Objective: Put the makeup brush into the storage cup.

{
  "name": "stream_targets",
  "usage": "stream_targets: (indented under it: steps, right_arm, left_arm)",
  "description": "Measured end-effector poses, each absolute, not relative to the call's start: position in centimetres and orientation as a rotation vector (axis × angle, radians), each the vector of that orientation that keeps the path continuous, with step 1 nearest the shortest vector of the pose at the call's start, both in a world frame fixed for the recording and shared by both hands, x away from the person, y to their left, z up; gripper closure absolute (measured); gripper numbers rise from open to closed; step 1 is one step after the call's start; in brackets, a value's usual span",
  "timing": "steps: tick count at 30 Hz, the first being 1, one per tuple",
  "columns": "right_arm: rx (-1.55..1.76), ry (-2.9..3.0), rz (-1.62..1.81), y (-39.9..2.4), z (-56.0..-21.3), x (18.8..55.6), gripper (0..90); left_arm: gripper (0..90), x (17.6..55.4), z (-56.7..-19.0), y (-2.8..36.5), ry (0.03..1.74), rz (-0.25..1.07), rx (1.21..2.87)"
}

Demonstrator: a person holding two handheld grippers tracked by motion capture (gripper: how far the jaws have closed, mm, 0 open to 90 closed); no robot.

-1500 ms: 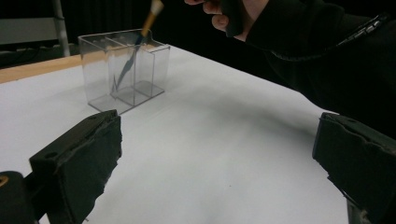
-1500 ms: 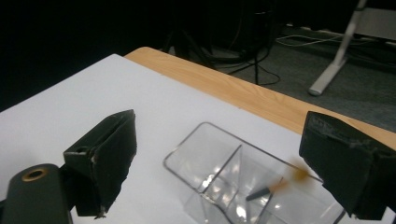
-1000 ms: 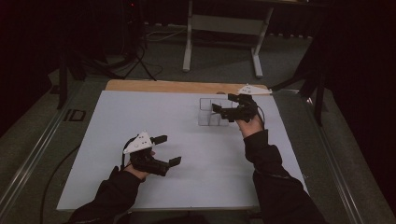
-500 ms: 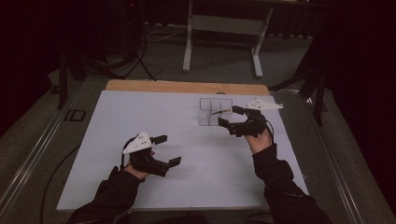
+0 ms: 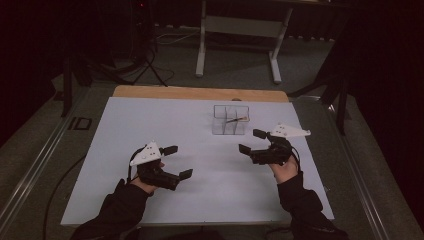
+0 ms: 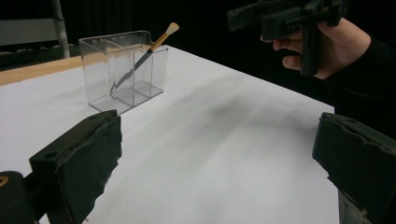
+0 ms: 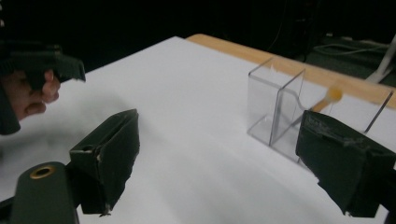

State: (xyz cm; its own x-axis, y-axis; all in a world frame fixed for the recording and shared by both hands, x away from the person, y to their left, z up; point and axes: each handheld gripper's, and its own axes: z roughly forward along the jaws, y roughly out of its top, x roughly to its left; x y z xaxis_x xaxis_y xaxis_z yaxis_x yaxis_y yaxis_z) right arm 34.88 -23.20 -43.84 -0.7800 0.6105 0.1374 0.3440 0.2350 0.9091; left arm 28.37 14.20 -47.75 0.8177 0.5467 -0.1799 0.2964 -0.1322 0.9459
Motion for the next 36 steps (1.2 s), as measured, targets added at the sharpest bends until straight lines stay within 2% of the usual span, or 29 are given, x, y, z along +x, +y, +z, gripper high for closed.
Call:
stream_targets:
  steps: [24,36]
  right_arm:
    - [0.882,2.328,1.514,-25.3,-46.5,31.1,14.0]
    - [0.871,2.331,1.489,-26.3,-47.7,30.6,14.0]
  left_arm:
    - [1.5,27.3,-47.8,17.1,0.715,0.283,1.723]
    - [1.5,26.7,-48.3,18.4,0.737,0.32,1.756]
